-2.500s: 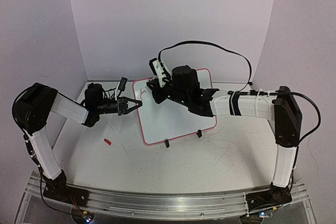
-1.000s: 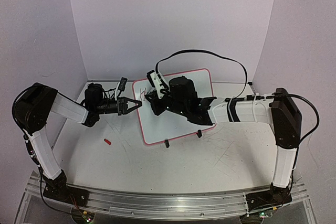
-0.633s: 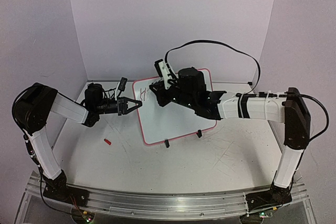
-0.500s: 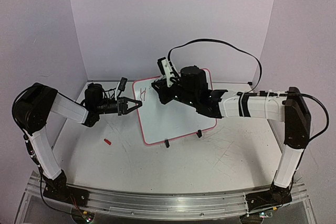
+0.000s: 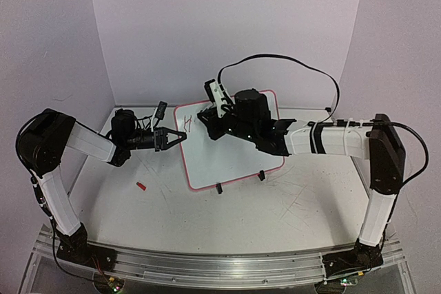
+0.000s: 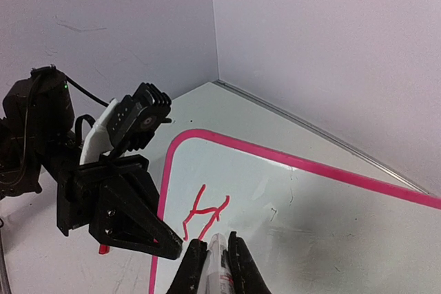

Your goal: Write a sentence on the whiteboard

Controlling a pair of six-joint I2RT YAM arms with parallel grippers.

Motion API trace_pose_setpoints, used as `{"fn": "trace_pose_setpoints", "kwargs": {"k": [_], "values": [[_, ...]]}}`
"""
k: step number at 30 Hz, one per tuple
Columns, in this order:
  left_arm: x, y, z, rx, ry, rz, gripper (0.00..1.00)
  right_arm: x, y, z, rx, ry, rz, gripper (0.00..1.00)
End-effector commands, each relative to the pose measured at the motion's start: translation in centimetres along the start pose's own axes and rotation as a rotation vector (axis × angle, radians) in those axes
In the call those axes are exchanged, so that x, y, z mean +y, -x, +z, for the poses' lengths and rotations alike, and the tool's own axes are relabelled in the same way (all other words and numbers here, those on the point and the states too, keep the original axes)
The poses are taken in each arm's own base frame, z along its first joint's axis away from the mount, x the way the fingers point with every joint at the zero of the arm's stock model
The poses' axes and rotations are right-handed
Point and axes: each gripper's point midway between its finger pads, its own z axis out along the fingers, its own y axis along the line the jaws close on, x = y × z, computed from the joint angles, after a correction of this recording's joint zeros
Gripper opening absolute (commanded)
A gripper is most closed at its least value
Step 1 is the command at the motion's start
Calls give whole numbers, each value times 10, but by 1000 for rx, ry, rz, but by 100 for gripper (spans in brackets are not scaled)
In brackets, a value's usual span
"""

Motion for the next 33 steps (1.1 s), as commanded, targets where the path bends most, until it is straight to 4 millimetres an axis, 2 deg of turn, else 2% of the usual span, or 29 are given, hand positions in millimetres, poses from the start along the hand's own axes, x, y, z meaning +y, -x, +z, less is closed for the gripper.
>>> {"fn": "trace_pose_setpoints", "kwargs": {"k": [1,10,19,33], "values": [[-8,25,0,-37,-9,100,0,3,9,7,-31,2,4,0],[-9,24,0,-35,-10,102,0,2,7,8,-27,-2,-1,0],[-9,25,1,-34,-12,100,0,5,23,-3,-58,8,0,0],[-7,23,2,-30,-9,107,0,3,24,-8,-67,-4,-13,0]]}}
